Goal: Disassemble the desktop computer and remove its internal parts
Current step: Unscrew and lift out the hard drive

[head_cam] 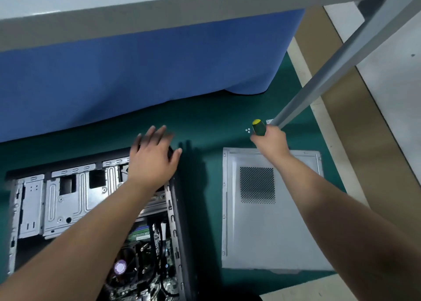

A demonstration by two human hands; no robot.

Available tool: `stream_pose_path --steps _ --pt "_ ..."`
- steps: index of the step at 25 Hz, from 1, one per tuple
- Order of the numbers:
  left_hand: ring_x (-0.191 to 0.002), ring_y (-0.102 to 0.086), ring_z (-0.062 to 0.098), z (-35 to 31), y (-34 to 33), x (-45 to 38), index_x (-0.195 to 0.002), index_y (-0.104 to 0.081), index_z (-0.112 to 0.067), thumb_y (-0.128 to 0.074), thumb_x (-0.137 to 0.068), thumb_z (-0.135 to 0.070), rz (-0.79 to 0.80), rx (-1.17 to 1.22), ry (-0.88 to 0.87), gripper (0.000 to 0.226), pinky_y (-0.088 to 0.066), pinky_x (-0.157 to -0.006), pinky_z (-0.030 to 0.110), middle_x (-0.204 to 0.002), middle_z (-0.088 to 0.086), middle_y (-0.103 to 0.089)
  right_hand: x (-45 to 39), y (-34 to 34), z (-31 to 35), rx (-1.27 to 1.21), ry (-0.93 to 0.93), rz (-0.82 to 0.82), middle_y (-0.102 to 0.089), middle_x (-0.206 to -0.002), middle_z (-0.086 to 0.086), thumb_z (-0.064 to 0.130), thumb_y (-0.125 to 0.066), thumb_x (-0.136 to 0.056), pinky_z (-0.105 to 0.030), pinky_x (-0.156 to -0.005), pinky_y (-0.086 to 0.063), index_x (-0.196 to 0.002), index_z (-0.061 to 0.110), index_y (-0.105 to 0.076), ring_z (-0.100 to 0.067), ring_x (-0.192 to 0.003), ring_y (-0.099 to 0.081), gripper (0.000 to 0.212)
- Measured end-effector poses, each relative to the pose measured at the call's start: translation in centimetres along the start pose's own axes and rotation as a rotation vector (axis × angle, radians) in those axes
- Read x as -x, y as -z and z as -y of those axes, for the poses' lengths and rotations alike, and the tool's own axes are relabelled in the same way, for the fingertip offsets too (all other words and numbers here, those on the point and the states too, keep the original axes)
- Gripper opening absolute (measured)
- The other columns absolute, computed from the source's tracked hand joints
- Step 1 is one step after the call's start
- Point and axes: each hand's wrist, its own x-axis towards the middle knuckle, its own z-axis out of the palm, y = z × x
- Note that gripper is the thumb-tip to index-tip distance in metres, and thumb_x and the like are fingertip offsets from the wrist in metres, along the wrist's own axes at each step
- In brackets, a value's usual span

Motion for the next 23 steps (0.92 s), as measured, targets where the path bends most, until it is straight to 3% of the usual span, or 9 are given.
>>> stream_pose_path --steps 3,8,13,16,20,23 --pt "-0.148 -0.037 0.023 0.8 -1.1 0.3 -0.134 -0.059 -0.028 -0.041 -0.098 -0.050 -0.029 -0.026 0.008 0.046 -0.023 -0.120 0.047 -0.152 -0.002 -0.051 -3.2 -1.9 -0.6 0.128 -0.068 0.068 -0.058 -0.071 -0.007 0.019 -0.058 -0.086 -0.025 -0.050 -0.033 -0.076 0.017 -0.054 -0.027 -0.067 -0.054 0.010" --pt "-0.144 -0.043 0.021 0.9 -1.6 0.2 -0.125 -0.063 -0.030 -0.045 -0.098 -0.047 -0.118 -0.026 -0.014 0.037 -0.028 -0.112 0.045 -0.146 -0.005 -0.057 -5.9 -4.8 -1.0 0.355 -0.052 0.048 -0.050 -0.059 -0.001 0.014 -0.048 -0.084 -0.024 -0.047 -0.024 -0.066 0.017 -0.045 -0.020 -0.053 -0.045 0.018" --pt "-0.142 -0.046 0.022 0.7 -1.7 0.2 -0.122 -0.065 -0.028 -0.046 -0.098 -0.043 -0.152 -0.037 -0.018 0.035 -0.030 -0.109 0.045 -0.143 -0.004 -0.059 -6.2 -5.6 -1.3 0.351 -0.070 0.027 -0.053 -0.065 -0.002 0.013 -0.046 -0.085 -0.025 -0.049 -0.031 -0.073 0.019 -0.047 -0.026 -0.058 -0.051 0.014" --pt "-0.142 -0.046 0.021 0.8 -1.8 0.0 -0.122 -0.065 -0.028 -0.044 -0.098 -0.044 -0.139 -0.045 -0.006 0.035 -0.029 -0.108 0.044 -0.143 -0.005 -0.059 -4.7 -4.5 -0.8 0.237 -0.041 -0.014 -0.056 -0.068 -0.005 0.025 -0.052 -0.088 -0.028 -0.052 -0.037 -0.079 0.019 -0.051 -0.033 -0.068 -0.056 0.011" --pt "-0.144 -0.043 0.021 0.7 -1.6 0.1 -0.125 -0.064 -0.028 -0.039 -0.099 -0.049 -0.083 -0.047 -0.003 0.042 -0.029 -0.108 0.045 -0.144 -0.004 -0.058 -0.2 -0.9 -0.1 -0.148 -0.036 -0.111 -0.063 -0.087 0.004 0.055 -0.062 -0.083 -0.033 -0.069 -0.045 -0.095 0.027 -0.055 -0.017 -0.081 -0.061 0.031" --pt "-0.153 -0.027 0.017 0.7 -0.7 0.2 -0.136 -0.057 -0.030 -0.033 -0.101 -0.056 0.018 0.002 -0.016 0.050 -0.023 -0.114 0.046 -0.156 -0.007 -0.046 4.5 2.1 0.0 -0.162 0.099 -0.070 -0.061 -0.110 0.003 0.063 -0.058 -0.088 -0.030 -0.084 -0.046 -0.112 0.028 -0.059 -0.014 -0.099 -0.059 0.042"
